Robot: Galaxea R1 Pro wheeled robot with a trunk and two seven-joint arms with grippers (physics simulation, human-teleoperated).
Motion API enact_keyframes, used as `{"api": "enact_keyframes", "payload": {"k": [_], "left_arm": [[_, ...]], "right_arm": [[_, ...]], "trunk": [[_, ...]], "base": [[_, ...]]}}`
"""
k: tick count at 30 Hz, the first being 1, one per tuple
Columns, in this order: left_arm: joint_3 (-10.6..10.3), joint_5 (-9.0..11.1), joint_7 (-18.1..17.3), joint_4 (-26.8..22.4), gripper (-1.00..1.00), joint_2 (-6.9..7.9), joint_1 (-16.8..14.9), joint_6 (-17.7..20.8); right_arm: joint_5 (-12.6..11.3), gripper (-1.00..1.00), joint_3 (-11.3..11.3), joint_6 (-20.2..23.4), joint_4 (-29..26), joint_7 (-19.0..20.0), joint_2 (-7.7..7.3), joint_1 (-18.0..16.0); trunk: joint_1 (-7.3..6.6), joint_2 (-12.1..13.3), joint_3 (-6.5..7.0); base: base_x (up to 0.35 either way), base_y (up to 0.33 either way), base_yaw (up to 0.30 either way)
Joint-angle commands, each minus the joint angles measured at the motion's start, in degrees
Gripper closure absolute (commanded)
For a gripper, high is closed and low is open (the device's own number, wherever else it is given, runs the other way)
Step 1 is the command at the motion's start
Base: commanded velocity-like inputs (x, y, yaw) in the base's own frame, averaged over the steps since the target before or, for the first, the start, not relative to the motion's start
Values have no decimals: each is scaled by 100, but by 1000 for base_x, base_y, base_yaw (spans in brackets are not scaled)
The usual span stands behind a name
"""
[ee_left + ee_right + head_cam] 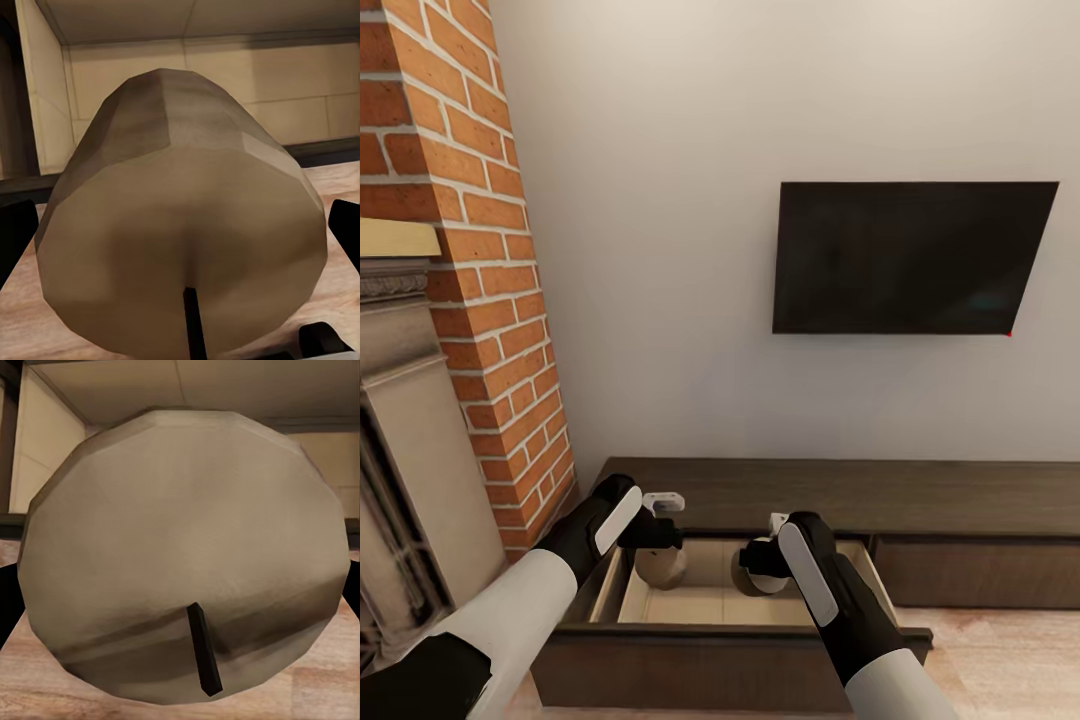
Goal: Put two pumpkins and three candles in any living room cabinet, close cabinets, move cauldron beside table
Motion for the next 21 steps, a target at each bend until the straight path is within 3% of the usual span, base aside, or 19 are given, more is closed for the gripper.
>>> {"api": "enact_keyframes", "payload": {"k": [1,10,21], "left_arm": [[-21,52,66,-7,100,3,-5,13],[-21,52,65,-7,100,2,-5,12],[-21,52,71,-7,100,2,-5,11]], "right_arm": [[-63,100,6,6,-5,-59,0,-5],[-57,100,16,-93,0,-42,1,-9],[-42,100,22,-858,147,-33,-3,-12]], "trunk": [[22,-45,-25],[220,-406,-186],[461,-847,-384]], "base": [[0,0,0],[0,0,0],[0,0,0]]}}
